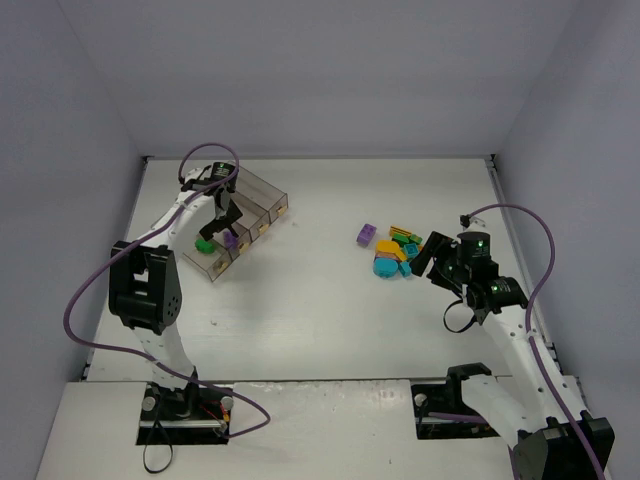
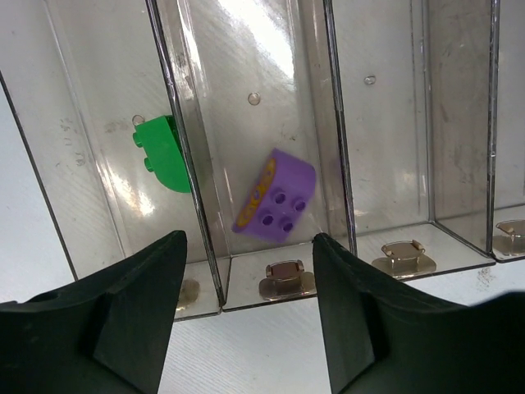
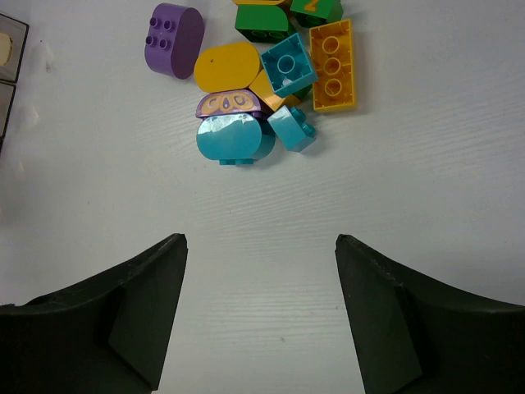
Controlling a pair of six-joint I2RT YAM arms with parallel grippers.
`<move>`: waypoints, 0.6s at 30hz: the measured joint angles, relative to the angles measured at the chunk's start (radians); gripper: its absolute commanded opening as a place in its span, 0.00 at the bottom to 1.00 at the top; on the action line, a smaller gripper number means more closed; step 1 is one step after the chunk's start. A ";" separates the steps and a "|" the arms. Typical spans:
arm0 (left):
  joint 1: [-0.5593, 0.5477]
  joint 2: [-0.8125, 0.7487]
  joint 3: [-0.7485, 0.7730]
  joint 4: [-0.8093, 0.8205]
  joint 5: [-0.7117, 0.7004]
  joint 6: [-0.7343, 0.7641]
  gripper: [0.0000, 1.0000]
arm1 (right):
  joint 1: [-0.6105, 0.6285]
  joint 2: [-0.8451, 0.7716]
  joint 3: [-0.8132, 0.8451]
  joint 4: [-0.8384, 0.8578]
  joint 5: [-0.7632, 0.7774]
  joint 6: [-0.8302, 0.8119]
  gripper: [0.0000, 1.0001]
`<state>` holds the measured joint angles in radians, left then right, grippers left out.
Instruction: Sort the legos into containers by color
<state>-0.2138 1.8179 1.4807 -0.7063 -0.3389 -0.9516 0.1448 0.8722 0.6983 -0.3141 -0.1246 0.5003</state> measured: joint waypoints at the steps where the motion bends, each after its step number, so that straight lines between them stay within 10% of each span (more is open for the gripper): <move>1: 0.000 0.000 0.000 0.000 0.000 0.000 0.58 | 0.000 0.001 0.000 0.000 0.000 0.000 0.70; 10: -0.044 -0.001 0.008 0.049 0.000 0.131 0.58 | 0.000 0.009 0.000 -0.002 0.000 -0.004 0.71; 18: -0.306 0.043 0.159 0.269 0.158 0.468 0.63 | 0.000 0.010 0.000 -0.002 0.000 -0.008 0.71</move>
<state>-0.5194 1.8610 1.6398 -0.4370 -0.1814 -0.4839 0.1444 0.8822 0.6983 -0.3161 -0.1246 0.4919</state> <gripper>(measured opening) 0.614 0.708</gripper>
